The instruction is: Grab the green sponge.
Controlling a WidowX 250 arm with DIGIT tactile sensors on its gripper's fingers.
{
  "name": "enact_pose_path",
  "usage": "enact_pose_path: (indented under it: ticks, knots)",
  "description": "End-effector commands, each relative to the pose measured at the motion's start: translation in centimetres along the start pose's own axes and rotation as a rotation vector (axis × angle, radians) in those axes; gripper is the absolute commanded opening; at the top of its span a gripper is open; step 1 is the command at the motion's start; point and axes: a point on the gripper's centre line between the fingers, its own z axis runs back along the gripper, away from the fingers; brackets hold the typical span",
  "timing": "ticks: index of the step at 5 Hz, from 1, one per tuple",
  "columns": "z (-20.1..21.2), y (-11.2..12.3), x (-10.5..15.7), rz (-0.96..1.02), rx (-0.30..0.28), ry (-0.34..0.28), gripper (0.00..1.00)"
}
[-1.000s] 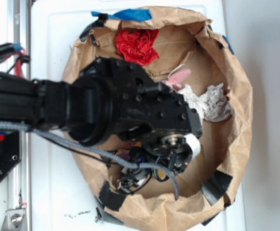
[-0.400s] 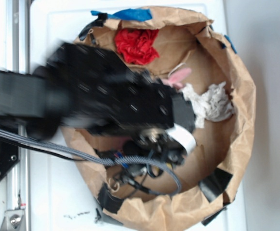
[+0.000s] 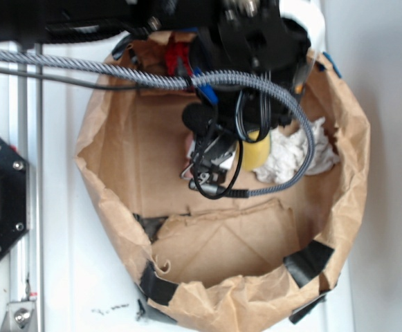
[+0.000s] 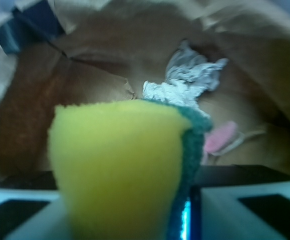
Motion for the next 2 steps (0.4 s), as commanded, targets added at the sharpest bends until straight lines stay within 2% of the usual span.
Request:
enact_pose_path:
  ticks: [1, 2]
  knots:
    - [4.21, -0.31, -0.31, 0.249, 0.113, -0.042, 0.0]
    - [3.6, -0.82, -0.31, 0.272, 0.17, 0.0, 0.0]
